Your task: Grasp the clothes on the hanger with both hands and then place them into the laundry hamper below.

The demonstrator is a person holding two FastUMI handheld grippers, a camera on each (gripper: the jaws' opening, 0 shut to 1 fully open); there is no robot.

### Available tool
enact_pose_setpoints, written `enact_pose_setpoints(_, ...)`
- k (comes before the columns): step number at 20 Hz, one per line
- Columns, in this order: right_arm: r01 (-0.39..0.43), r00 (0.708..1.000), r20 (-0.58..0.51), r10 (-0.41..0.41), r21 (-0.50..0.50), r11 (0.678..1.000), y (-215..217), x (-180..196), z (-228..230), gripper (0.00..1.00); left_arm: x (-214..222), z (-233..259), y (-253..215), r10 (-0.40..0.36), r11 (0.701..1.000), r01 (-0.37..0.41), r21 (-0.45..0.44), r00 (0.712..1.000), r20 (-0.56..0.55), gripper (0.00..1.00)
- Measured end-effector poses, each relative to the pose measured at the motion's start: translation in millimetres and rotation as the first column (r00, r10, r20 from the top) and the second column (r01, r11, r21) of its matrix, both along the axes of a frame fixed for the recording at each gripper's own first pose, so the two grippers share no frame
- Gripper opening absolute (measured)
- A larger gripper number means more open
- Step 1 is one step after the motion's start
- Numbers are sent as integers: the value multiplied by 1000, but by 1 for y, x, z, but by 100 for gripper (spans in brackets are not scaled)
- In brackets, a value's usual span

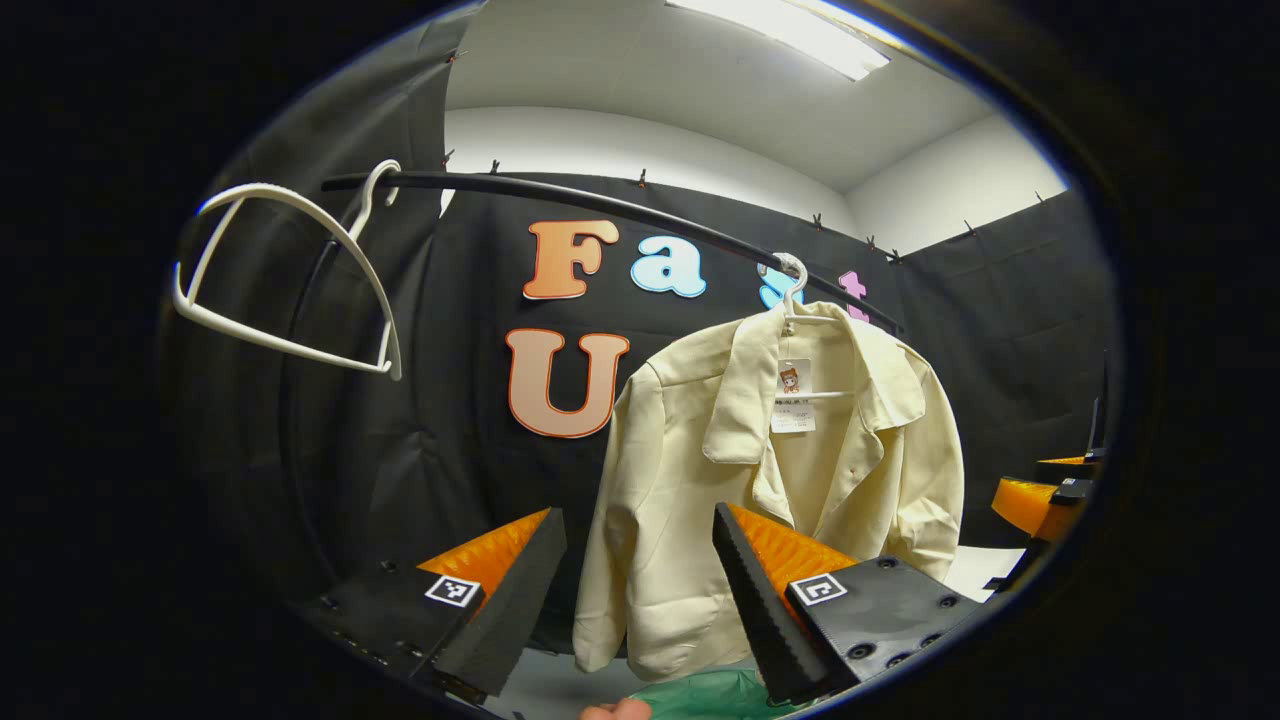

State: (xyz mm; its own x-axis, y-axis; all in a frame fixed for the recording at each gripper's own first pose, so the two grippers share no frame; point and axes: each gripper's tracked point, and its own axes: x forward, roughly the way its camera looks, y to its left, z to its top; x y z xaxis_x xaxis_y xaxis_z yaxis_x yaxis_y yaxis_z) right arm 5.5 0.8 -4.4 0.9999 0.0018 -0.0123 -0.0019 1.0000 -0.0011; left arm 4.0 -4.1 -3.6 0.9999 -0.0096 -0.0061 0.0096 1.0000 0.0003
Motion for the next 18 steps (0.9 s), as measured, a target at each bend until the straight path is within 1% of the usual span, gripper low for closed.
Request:
enact_pose_setpoints(5,0,1000,3,0,3,1000,1,3,0,94,2,0,-4,-7,1000,7,5,1000,4,96)
enact_pose_setpoints(6,-9,1000,6,9,-11,1000,2,4,1,94,3,1,-4,-8,1000,8,7,1000,5,96)
enact_pose_setpoints(8,16,1000,15,-15,-69,997,-9,10,3,94,4,1,-4,-10,1000,10,10,1000,6,97)
enact_pose_setpoints(9,15,1000,13,-14,-73,997,-9,16,4,94,3,0,-5,-12,1000,12,10,1000,6,96)
enact_pose_setpoints(11,-42,999,4,42,-29,999,12,28,5,94,4,0,-4,-15,1000,15,9,1000,6,96)
enact_pose_setpoints(13,-107,994,-25,107,14,994,36,46,-5,93,6,0,-2,-12,1000,12,9,1000,5,96)
enact_pose_setpoints(16,-160,985,-54,162,36,986,64,82,-16,94,6,-3,-3,-17,1000,17,-17,1000,-3,96)
enact_pose_setpoints(18,-174,981,-83,176,31,984,79,110,-29,93,6,-7,-9,-36,998,35,-53,999,-16,96)
